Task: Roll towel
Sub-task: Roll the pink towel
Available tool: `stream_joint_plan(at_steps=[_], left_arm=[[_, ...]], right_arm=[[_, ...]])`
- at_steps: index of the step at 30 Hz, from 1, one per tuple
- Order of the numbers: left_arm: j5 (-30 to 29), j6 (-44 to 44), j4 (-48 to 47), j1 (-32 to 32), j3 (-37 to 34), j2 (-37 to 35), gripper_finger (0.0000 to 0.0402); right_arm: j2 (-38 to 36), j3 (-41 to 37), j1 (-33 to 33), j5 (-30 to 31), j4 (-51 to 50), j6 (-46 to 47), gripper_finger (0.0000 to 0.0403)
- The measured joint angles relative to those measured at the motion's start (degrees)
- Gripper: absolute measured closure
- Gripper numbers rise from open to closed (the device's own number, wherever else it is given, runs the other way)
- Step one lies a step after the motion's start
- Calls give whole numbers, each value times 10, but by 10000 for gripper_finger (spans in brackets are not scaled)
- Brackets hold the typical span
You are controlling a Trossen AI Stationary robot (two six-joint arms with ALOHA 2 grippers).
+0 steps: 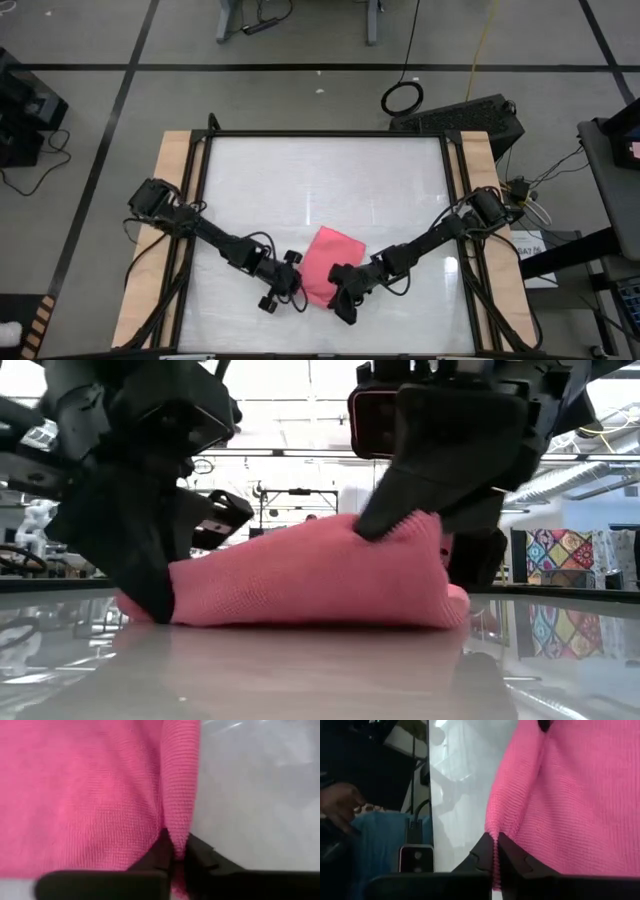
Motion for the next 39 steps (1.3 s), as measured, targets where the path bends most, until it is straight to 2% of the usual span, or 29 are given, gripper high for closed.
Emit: stream_joint_plan(at_steps=[3, 7, 10, 12, 15, 18, 24, 29, 35, 39], left_arm=[[77, -1, 16, 15, 0, 1, 388], [186, -17, 19, 39, -1, 1, 391], [256, -38, 21, 61, -1, 1, 394], [283, -56, 21, 76, -1, 1, 395], [319, -87, 23, 104, -1, 1, 396], [356, -114, 27, 130, -1, 3, 397], [441, -172, 41, 164, 18, 48, 397], [511, -205, 47, 170, 37, 89, 396], [539, -221, 42, 177, 49, 103, 392], [540, -233, 39, 186, 49, 104, 391]], right_arm=[[-5, 0, 5, -8, -27, -25, 385], [-44, 0, 24, 28, -121, -91, 318], [-82, 0, 46, 91, -197, -162, 252], [-106, 0, 67, 159, -224, -217, 216], [-124, 0, 106, 259, -241, -306, 187], [-120, 0, 129, 302, -236, -359, 184], [-76, 6, 138, 313, -202, -367, 201], [-29, 59, 139, 327, -203, -414, 211], [34, 100, 139, 376, -216, -410, 213], [65, 103, 138, 374, -207, -394, 213]])
